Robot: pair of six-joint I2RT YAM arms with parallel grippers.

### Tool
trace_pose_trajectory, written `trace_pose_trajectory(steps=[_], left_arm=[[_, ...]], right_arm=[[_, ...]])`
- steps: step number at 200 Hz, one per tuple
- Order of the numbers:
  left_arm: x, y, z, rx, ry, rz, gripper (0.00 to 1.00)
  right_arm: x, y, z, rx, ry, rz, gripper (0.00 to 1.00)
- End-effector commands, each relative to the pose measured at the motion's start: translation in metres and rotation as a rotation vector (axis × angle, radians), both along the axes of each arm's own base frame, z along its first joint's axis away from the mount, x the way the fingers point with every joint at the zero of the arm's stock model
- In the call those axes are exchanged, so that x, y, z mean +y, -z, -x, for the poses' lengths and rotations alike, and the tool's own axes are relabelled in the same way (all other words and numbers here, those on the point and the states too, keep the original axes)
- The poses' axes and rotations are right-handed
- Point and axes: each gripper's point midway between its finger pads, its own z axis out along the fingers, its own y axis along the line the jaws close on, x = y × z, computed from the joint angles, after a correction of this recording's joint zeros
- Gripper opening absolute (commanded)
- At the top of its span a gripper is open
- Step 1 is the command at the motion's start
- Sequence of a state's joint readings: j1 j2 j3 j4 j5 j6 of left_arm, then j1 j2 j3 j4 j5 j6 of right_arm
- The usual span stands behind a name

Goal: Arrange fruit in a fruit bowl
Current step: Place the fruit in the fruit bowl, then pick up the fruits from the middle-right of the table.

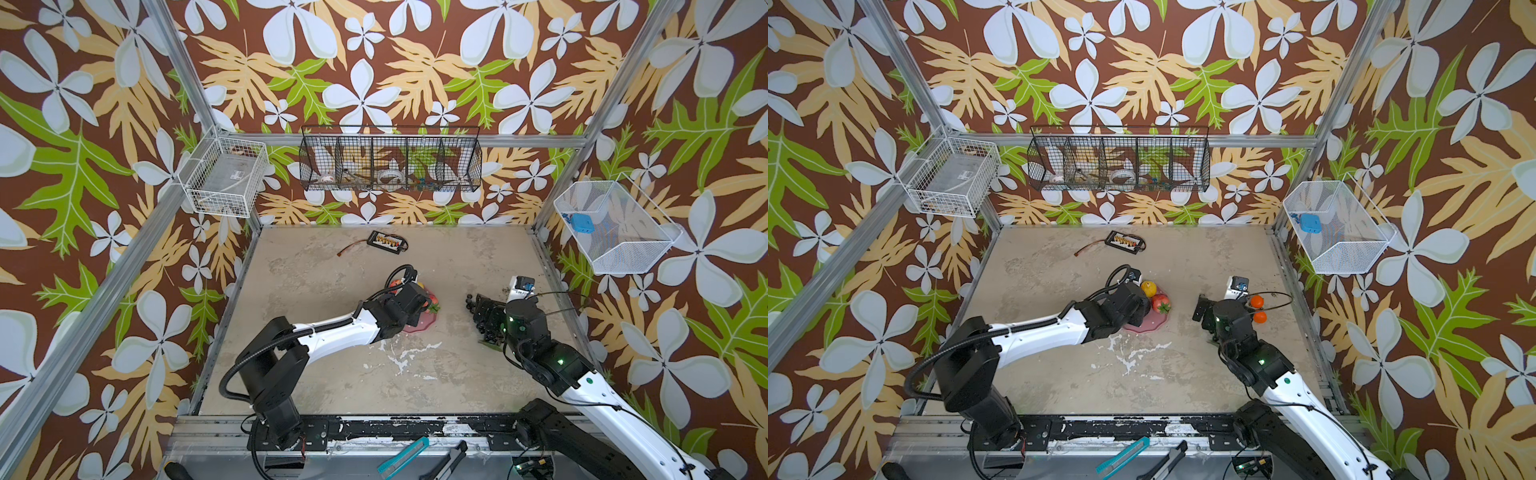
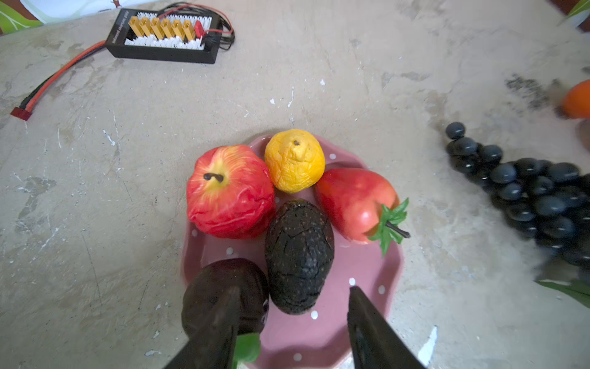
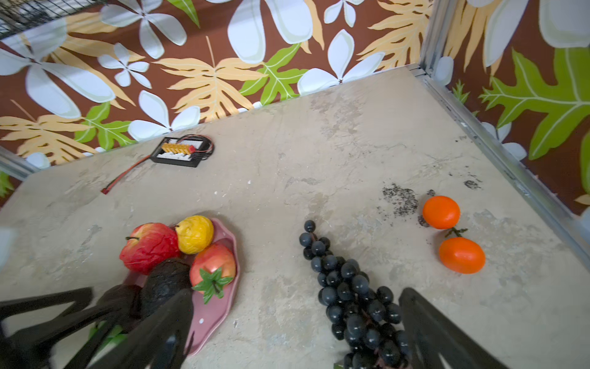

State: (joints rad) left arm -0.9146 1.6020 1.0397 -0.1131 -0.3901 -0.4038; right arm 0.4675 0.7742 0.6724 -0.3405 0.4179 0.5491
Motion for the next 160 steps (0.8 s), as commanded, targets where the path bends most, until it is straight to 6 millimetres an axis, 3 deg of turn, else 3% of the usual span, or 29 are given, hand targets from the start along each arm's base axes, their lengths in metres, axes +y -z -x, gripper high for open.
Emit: trace_pose_trajectory(steps=[1,36,85,111,160], left_arm=[[0.002,-0.028,0.009,-0.073,0.014,0.173,0.6],[0.046,-0.05,0.033,-0.202,-0.022,0.316,0.67],[0.1,-0.035,0.058,-0.293,-0.088,0.362,0.72],[0.113,-0.029,0.065,-0.332,-0.087,0.368,0.74],[0.12,-0.029,0.071,-0.378,-0.074,0.383,0.76]], right_arm=[[-0.012,0.009,-0.007,0.057,-0.005,0.03,1.0],[-0.038,0.03,-0.021,0.141,0.032,-0.003,1.0],[-0.073,0.067,-0.032,0.261,0.135,-0.074,0.96],[-0.075,0.072,-0.039,0.273,0.152,-0.08,0.92],[-0.084,0.092,-0.044,0.352,0.194,-0.038,0.86]])
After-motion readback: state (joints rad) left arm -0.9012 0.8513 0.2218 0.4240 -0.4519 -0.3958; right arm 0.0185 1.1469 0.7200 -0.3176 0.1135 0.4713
